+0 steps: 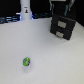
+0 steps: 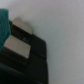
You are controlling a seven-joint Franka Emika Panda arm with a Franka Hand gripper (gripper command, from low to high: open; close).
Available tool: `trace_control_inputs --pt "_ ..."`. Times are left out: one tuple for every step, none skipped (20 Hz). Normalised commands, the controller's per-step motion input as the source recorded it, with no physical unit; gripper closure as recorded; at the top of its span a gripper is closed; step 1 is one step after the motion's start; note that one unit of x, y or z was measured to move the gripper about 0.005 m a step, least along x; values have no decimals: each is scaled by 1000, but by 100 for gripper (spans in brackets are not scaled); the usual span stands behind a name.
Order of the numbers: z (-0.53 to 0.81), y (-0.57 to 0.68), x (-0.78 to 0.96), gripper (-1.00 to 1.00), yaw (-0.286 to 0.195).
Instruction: Open the kcup holder, insert the kcup into the holder, and close the kcup holder
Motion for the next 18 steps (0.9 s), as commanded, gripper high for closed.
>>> trace_control_inputs --pt "-167 645 -218 -100 -169" --pt "-181 625 -213 -100 -165" --pt "-196 595 -208 -100 -165" --pt "-217 576 -195 -100 -163" --pt "-226 562 -186 -100 -163" --pt "-230 554 -174 -100 -163" --pt "-232 549 -168 -100 -162" --pt "-236 541 -166 -100 -161" --pt "-239 530 -166 -100 -158" --pt "-245 509 -167 -100 -160" --pt "-250 509 -168 -100 -155" --pt "-255 505 -172 -100 -153" --pt "-262 499 -176 -100 -152" --pt "-264 494 -173 -100 -153" --pt "-271 484 -169 -100 -154" --pt "-282 466 -162 -100 -155" --pt "-302 410 -150 -100 -158" --pt "-326 341 -166 -100 -178"
